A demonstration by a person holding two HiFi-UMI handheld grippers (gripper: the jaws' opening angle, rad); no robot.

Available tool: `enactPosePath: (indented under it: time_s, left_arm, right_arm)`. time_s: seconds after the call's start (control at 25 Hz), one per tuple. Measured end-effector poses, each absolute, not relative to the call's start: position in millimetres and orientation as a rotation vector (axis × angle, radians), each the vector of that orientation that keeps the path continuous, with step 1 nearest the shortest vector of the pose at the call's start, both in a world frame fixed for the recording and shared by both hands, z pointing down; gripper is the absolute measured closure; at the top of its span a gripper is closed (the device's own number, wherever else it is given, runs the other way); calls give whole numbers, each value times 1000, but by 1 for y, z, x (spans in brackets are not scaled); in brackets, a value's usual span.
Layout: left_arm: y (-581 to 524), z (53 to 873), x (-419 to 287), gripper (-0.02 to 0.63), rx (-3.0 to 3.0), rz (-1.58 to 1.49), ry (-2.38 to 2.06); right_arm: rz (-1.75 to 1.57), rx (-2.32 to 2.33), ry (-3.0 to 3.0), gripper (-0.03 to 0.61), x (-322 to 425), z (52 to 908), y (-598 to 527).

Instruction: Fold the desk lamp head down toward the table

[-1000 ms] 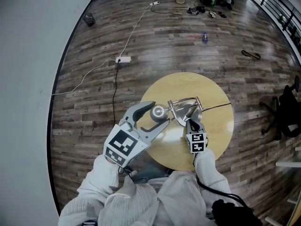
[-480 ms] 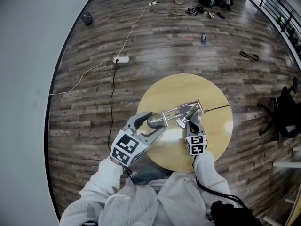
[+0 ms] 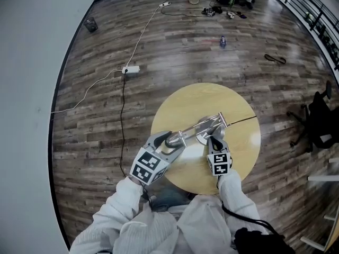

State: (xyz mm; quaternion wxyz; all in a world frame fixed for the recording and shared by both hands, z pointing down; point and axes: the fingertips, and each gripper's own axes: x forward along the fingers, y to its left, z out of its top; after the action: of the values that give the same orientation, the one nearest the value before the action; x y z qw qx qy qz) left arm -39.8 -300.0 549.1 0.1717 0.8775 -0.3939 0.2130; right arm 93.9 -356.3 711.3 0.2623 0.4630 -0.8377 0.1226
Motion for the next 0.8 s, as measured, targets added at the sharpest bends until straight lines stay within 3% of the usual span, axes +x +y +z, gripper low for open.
enactPosePath:
  time_s: [0.8]
  left_arm:
    - [-322, 625, -16, 334, 2437, 676, -994]
  right_arm:
    - [323, 1278, -2246, 568, 88, 711, -358]
